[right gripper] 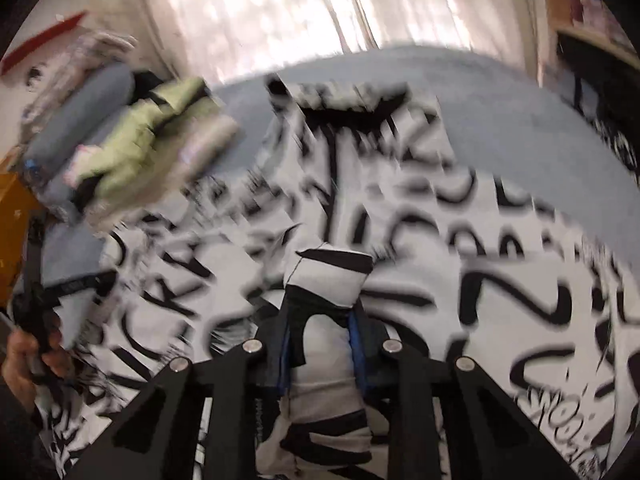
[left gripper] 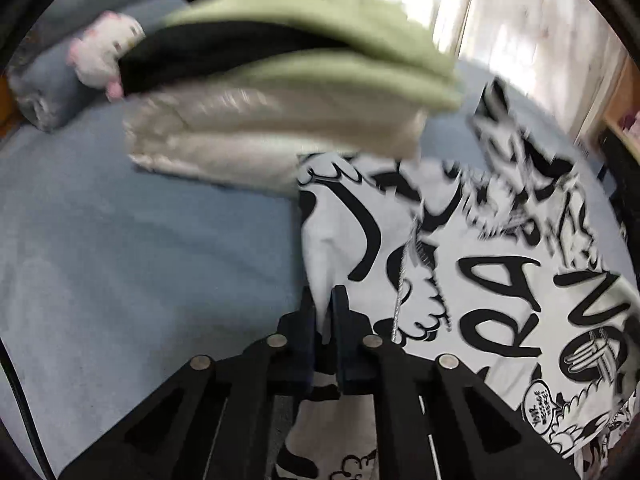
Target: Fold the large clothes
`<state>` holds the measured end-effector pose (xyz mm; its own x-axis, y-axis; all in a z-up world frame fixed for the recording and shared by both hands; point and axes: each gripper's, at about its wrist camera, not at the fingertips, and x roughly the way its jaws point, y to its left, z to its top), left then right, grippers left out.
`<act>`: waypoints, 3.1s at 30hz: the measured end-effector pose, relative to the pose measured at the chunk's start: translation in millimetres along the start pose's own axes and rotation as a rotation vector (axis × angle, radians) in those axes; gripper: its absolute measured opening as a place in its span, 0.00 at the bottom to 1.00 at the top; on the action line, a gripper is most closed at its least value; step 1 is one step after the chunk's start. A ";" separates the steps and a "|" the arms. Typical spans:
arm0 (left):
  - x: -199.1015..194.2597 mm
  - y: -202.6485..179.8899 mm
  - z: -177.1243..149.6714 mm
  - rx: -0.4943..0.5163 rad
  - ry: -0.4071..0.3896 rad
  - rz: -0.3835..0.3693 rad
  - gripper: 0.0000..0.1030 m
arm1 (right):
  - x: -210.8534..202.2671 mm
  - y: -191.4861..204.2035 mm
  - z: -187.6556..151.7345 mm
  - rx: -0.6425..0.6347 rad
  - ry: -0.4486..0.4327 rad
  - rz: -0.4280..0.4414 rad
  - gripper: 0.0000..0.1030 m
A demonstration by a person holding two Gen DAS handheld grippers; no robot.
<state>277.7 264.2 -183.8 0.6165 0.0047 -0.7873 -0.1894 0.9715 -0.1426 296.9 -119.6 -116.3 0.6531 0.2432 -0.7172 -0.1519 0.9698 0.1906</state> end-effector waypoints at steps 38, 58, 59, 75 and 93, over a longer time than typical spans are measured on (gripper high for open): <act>-11.4 -117.1 -85.6 0.257 0.121 0.070 0.60 | 33.5 38.1 -45.3 -0.074 0.191 -0.212 0.44; -71.5 -92.7 -100.7 0.273 0.052 0.083 0.68 | -21.9 9.3 -54.7 0.155 0.157 -0.207 0.45; -76.8 -91.9 -101.4 0.273 0.045 0.081 0.68 | -27.5 11.5 -55.6 0.156 0.151 -0.209 0.45; -197.9 -57.8 -112.4 0.181 -0.050 0.046 0.74 | -125.9 48.9 -67.3 0.143 0.046 -0.138 0.46; -268.9 -18.9 -164.2 0.161 -0.041 0.068 0.74 | -217.1 50.1 -114.5 0.105 -0.018 -0.099 0.55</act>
<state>-10.0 205.7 -67.8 0.6377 0.0777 -0.7664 -0.1086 0.9940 0.0104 62.6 -122.1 -27.8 0.6747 0.1448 -0.7237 -0.0083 0.9820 0.1887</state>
